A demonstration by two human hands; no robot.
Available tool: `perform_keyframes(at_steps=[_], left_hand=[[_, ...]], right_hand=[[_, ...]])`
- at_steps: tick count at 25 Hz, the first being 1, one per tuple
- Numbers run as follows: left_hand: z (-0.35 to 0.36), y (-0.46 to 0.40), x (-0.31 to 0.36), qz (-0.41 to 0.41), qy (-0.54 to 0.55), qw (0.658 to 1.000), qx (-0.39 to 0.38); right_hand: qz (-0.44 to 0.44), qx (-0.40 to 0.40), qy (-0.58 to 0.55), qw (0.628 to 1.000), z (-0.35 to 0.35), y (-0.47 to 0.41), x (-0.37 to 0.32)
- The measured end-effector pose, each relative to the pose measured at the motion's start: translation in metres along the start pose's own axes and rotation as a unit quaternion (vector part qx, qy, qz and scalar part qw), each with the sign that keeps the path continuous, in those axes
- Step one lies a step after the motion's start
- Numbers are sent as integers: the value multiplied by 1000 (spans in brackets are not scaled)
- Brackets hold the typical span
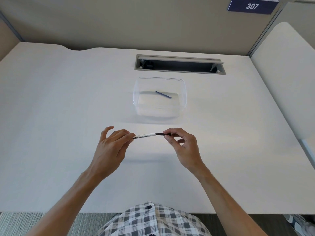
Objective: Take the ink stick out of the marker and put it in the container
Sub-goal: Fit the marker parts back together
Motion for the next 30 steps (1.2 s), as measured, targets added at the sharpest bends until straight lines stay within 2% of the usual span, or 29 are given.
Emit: perform_keyframes(at_steps=[10,15,24,30], left_hand=[[-2,0,7,37,-24,999,8],[0,0,8,34,-22,999,9],[0,0,12,38,-3,999,5],[-2,1,15,46,16,999,15]], right_hand=[[-7,-23,7,1000,1,0,-3],[22,-36,-32,999,6,2,-1],[33,4,-79,996,10,5,0],[32,6,-55,998,12,4,3]])
Point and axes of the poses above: each hand's wrist, its own y-axis away from the middle knuckle, its own z-axis out of the palm, x = y × z, the point moved 6 cm from there along -y, towards the middle knuckle, and after that the axes turned 12 degrees about -z, right-handed, at the moved point
